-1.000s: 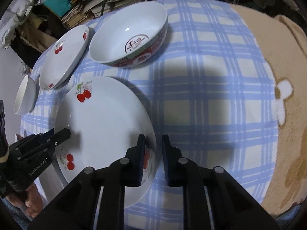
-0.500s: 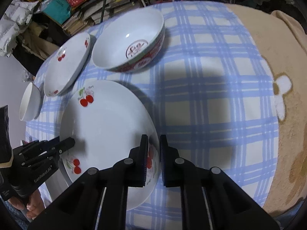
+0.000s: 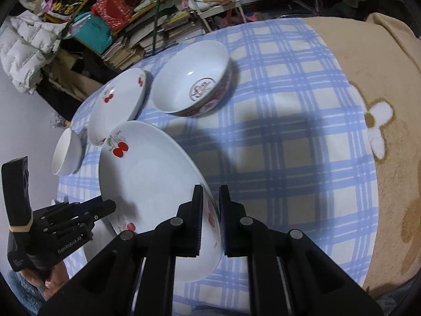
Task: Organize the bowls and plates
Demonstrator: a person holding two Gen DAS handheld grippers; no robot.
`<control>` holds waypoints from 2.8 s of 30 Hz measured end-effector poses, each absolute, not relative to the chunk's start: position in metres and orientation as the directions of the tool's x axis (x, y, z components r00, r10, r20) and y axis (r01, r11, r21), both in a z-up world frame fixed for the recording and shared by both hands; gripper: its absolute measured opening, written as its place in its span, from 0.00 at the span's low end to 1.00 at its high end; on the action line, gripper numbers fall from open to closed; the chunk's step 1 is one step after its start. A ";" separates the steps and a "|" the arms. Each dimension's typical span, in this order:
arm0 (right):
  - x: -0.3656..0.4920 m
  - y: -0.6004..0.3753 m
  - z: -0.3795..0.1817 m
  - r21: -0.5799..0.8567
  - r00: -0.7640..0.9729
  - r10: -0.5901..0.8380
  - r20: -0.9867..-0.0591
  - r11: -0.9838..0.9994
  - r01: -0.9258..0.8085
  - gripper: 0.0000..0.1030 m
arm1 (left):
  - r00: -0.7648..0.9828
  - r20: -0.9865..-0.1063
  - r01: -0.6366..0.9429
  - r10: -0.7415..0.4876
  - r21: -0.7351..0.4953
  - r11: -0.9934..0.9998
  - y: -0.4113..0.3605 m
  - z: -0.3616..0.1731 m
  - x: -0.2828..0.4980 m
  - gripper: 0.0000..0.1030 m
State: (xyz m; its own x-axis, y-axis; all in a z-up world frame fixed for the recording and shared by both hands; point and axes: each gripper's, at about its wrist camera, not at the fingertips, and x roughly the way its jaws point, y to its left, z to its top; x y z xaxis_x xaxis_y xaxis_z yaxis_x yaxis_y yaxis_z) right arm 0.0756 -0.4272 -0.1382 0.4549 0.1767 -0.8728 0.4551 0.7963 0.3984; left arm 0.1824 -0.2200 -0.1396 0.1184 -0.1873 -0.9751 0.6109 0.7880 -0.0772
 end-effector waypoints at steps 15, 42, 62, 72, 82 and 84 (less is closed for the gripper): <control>0.082 -0.377 -0.116 0.380 0.471 0.207 -0.858 0.872 0.309 0.13 | 0.179 -0.962 0.568 -0.204 -0.068 0.820 -0.162 -0.103 0.173 0.19; 0.105 -0.244 -0.102 0.385 0.472 0.316 -0.823 0.922 0.052 0.13 | 0.224 -0.961 0.351 -0.162 -0.075 0.933 -0.007 -0.105 0.145 0.19; 0.116 -0.208 -0.139 0.333 0.407 0.295 -0.865 0.943 0.025 0.13 | 0.178 -0.976 0.263 -0.123 -0.073 0.962 0.010 -0.142 0.149 0.19; 0.106 -0.214 -0.148 0.282 0.398 0.234 -0.887 0.957 0.064 0.13 | 0.143 -0.979 0.304 -0.143 -0.094 0.948 0.001 -0.153 0.146 0.19; 0.100 -0.217 -0.150 0.230 0.422 0.168 -0.891 0.968 0.101 0.13 | 0.088 -0.988 0.320 -0.128 -0.094 0.943 -0.011 -0.169 0.145 0.19; 0.099 -0.222 -0.152 0.255 0.422 0.184 -0.888 0.960 0.119 0.12 | 0.096 -0.988 0.328 -0.123 -0.086 0.941 -0.013 -0.168 0.144 0.19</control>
State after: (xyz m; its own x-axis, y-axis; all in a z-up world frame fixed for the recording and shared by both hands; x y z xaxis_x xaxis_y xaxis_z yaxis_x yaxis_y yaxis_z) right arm 0.0989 -0.2219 -0.1517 0.4224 0.1836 -0.8876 0.1192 0.9595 0.2552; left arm 0.1436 -0.0135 -0.1685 0.0956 -0.1231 -0.9878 0.3280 0.9408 -0.0855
